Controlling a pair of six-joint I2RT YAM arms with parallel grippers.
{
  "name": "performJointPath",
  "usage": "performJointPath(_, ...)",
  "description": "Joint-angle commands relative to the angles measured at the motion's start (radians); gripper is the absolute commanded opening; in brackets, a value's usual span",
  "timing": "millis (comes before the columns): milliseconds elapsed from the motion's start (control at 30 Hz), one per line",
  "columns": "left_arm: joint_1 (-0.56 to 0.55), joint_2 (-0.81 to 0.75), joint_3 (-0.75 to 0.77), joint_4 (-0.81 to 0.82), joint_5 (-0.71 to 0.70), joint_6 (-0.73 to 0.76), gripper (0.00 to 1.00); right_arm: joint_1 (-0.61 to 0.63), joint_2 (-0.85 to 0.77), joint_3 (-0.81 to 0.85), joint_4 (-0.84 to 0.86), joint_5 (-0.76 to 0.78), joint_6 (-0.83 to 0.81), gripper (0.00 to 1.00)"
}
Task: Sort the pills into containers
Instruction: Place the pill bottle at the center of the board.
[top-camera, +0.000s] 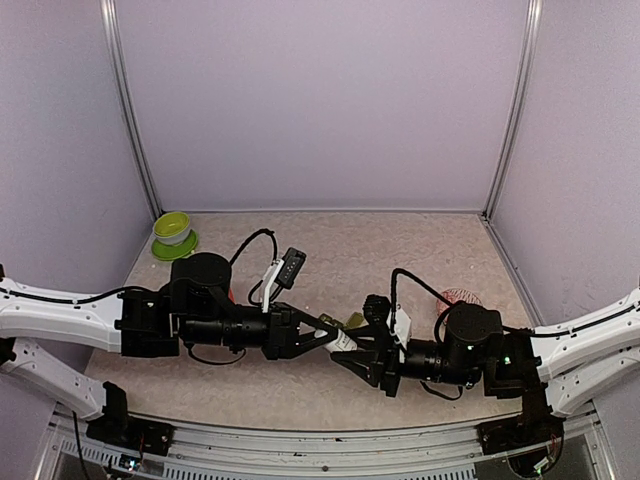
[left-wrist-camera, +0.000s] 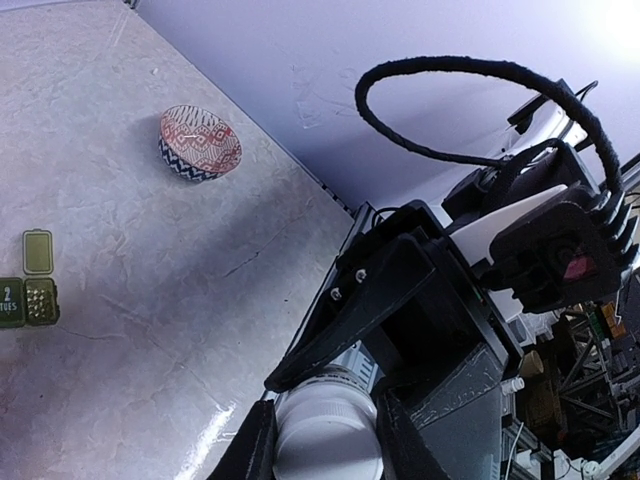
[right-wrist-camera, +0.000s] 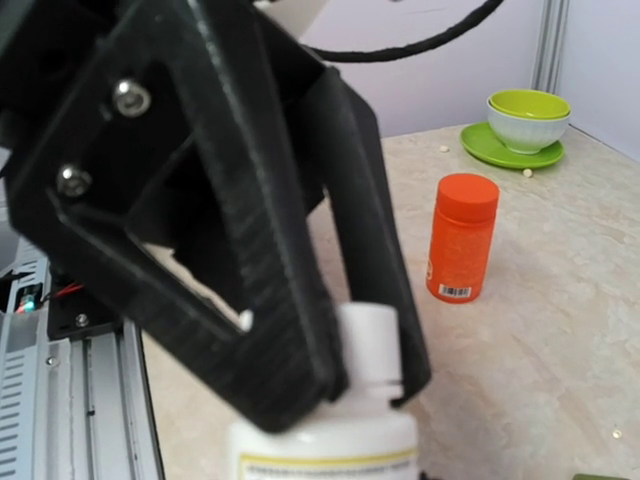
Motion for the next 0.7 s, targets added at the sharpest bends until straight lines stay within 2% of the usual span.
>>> performJointPath(0,-0.007,-0.004,0.034,-0.002,-0.008,0.012,0.22,0.005,-0.011,-0.001,0.018,0.029,0.010,0.43)
performJointPath(67,-0.005,-0.013,0.037,-0.015,-0.028,0.018,0.22,0.005,-0.010,0.002,0.007,0.049,0.015,0.66)
performJointPath(100,-0.004,-0.016,0.041,-0.029,-0.037,0.020,0.22,0.005,-0.010,0.005,-0.002,0.061,0.018,0.92)
performJointPath(133,0.000,-0.019,0.045,-0.047,-0.053,0.024,0.22,0.005,-0.012,0.007,-0.016,0.075,0.020,0.99)
performJointPath(433,0.106,-0.039,0.037,-0.214,-0.175,0.087,0.26,-0.002,-0.069,-0.018,-0.090,0.245,0.096,1.00)
performJointPath(667,0.225,0.039,0.030,-0.296,-0.246,0.124,0.26,-0.030,-0.088,-0.026,-0.139,0.238,0.173,1.00)
